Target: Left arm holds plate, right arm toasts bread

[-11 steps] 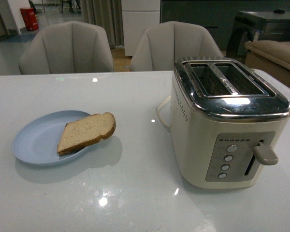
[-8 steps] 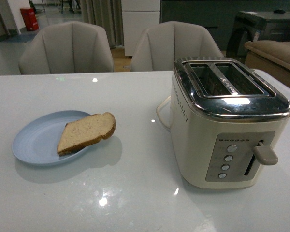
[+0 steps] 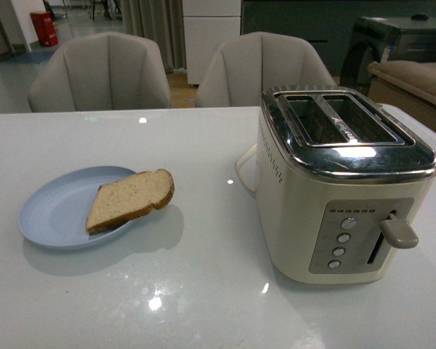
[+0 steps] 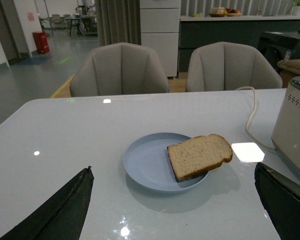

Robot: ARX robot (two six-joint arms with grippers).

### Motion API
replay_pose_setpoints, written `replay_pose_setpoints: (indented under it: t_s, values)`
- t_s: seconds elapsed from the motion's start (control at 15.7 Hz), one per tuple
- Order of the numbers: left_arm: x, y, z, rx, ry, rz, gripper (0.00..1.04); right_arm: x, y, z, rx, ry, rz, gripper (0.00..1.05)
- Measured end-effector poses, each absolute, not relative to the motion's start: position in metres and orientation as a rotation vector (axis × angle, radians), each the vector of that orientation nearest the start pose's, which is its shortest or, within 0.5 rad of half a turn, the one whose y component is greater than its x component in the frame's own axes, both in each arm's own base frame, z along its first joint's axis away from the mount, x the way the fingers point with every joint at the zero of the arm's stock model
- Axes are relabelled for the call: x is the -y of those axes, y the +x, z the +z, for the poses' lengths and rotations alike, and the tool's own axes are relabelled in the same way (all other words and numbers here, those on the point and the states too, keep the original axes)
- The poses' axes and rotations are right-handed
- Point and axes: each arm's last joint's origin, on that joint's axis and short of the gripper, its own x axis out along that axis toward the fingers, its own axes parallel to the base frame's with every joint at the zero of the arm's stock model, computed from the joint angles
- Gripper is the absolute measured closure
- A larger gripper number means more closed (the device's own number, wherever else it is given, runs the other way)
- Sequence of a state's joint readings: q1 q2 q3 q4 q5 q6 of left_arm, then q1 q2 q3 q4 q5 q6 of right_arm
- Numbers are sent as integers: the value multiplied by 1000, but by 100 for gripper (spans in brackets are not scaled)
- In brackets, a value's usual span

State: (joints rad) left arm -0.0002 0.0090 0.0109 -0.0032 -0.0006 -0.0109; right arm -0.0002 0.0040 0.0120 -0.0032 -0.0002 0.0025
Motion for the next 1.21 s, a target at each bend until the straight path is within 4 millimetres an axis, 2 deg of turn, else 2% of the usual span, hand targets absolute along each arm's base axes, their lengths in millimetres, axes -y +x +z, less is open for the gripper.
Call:
replay_pose_setpoints:
  t_s: [1.02,1.15,1.21]
  values:
    - [0,98,166,-2,-11,0,7,0,97,167,5,2,0,6]
    - [2,99,165,-256,7,23,7,0,97,167,4,2,0,6]
    - [2,99,165,-261,5,15,7,0,97,167,5,2,0,6]
